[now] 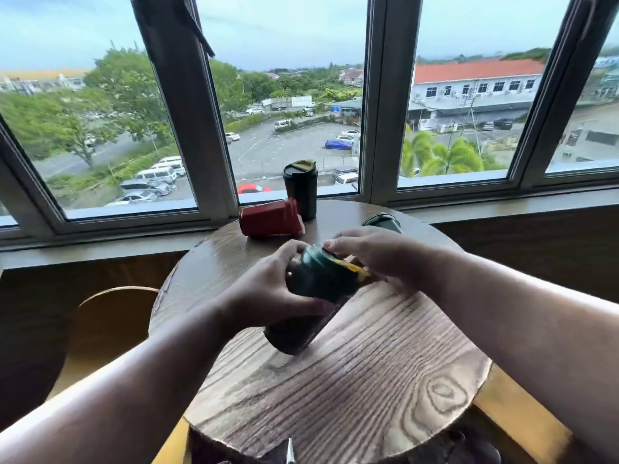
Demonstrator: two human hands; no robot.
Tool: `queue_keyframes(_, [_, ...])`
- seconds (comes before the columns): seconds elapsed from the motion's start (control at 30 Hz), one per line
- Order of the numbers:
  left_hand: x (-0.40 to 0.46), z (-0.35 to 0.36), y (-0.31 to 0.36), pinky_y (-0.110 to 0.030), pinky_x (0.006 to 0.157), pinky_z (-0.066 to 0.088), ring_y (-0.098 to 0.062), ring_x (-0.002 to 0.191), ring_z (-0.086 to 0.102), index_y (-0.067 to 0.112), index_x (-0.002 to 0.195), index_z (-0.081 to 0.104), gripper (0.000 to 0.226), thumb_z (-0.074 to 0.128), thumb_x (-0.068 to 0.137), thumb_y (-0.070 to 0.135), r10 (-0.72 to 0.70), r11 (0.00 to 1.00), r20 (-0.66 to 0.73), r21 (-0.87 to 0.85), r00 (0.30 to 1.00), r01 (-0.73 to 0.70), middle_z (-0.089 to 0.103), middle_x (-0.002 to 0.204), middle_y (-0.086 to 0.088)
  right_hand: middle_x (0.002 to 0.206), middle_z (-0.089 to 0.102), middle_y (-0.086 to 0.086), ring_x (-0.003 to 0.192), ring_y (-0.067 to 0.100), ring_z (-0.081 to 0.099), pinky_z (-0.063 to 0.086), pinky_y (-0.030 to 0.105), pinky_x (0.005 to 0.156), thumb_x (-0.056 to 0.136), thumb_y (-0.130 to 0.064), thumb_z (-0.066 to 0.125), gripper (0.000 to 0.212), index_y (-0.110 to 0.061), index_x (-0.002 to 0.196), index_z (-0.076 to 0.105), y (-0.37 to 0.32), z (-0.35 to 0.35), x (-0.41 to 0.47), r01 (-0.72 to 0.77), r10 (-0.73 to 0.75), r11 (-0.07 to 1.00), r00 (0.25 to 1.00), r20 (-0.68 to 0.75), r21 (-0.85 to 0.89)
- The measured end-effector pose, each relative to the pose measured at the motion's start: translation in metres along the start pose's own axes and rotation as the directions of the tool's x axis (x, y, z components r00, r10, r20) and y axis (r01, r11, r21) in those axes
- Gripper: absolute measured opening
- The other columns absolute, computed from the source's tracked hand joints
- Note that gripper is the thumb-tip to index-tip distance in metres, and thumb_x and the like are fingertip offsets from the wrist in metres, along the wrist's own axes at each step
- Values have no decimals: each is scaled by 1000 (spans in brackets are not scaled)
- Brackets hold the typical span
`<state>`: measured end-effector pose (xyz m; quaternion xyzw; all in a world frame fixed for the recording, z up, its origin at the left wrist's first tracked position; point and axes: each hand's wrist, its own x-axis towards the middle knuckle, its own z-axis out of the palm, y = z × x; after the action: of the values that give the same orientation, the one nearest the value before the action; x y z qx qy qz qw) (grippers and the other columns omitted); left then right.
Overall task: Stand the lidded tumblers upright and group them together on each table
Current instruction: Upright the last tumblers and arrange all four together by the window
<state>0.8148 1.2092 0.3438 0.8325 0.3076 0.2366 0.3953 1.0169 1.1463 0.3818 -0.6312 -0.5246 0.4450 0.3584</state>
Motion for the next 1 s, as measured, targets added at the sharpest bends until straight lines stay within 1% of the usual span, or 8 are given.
queue_keyframes(0.2, [8,10,-15,-51,79,61,-17,93,72,34,120,49,85,95,50,44,52,998,-241,-27,969,-60,73,100,0,98,70,11,82,19,62,51,33,75,90,-31,66,21,-16,104,70,-12,1,17,130,-134,989,988,-72,-64])
queue_keyframes(0.37, [13,22,-21,-33,74,60,3,86,67,21,123,46,86,99,55,21,69,994,-392,-46,917,-94,67,100,14,102,68,8,84,17,62,50,30,76,83,-34,67,24,-21,104,66,-9,7,27,172,-176,984,976,-129,-41])
queue_keyframes(0.5, [14,31,-24,-28,82,56,6,98,63,23,127,43,94,89,49,49,93,994,-480,-8,872,-111,62,108,29,105,69,6,95,21,66,55,39,91,84,-38,65,31,-21,111,65,-5,10,30,204,-203,979,970,-136,-4])
queue_keyframes(0.63, [11,34,-27,-34,89,57,5,103,62,22,131,43,97,87,49,50,112,991,-499,-12,859,-136,60,114,35,106,72,8,99,22,69,55,42,94,82,-45,61,37,-20,109,67,-2,16,29,218,-216,976,968,-128,6])
queue_keyframes(0.77, [11,28,-26,-43,97,55,-8,114,62,68,114,39,85,88,46,50,53,994,-435,-66,899,-90,61,125,14,107,72,8,99,19,67,53,41,93,91,-44,60,32,-20,111,67,1,18,28,233,-230,972,968,-101,12])
queue_keyframes(0.87, [11,20,-25,-45,100,53,-15,119,60,65,115,37,87,89,46,53,55,996,-395,-43,917,-78,58,132,7,101,71,4,92,16,67,55,34,84,85,-50,58,40,-21,112,66,2,18,27,237,-235,971,967,-96,15])
queue_keyframes(0.93, [10,16,-24,-43,99,54,-15,118,61,68,115,37,88,89,46,53,59,995,-369,-47,928,-83,58,131,10,93,69,-1,81,9,64,50,26,74,93,-44,57,35,-18,114,65,1,18,26,241,-237,970,967,-87,26])
queue_keyframes(1.0, [9,12,-23,-38,95,55,-14,116,62,73,114,36,90,89,45,54,67,995,-347,-42,936,-87,58,129,12,89,67,-4,80,7,62,49,24,73,98,-38,55,29,-16,116,64,1,18,24,243,-239,970,967,-89,30])
